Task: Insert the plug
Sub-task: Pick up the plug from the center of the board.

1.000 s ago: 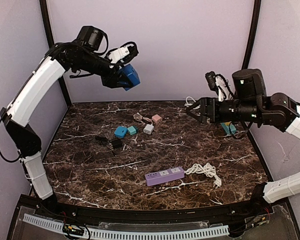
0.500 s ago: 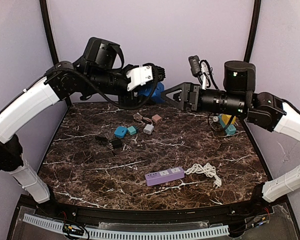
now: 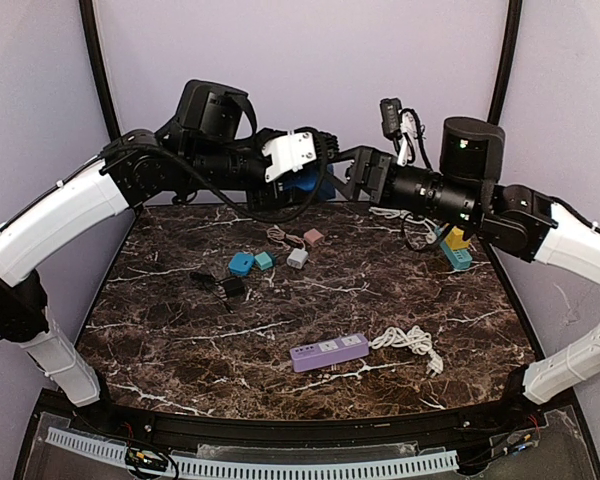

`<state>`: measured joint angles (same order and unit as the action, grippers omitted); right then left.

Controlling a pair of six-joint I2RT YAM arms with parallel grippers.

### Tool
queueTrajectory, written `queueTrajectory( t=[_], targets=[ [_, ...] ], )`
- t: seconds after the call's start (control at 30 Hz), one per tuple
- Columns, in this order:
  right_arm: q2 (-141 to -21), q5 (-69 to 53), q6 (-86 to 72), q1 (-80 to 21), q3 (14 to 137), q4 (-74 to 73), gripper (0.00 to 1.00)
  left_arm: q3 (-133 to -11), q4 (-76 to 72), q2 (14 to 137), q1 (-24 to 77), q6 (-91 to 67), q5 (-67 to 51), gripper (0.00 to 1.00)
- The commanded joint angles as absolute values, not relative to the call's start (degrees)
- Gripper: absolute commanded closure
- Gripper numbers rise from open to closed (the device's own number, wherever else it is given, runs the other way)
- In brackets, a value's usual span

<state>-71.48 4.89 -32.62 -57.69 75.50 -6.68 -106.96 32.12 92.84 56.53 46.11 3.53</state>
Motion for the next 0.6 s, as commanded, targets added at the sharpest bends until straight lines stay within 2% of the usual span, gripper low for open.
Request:
queueTrajectory(
  t=[0.0, 0.23, 0.57],
  targets=[
    [-75.11, 0.9, -33.73, -55.84, 77.14, -5.55, 0.09, -106.34, 28.69, 92.19, 56.85, 45.7, 3.87, 0.99],
    [-78.75, -6.05, -34.86, -53.07, 78.8, -5.28, 0.1, -105.59, 28.1, 91.96, 56.83, 45.51, 3.79, 1.0],
    [-82.39, -16.98, -36.5, -50.84, 80.8, -4.57, 0.34, -104.29, 26.09, 91.61, 56.78, 46.59, 4.48, 1.0]
  ],
)
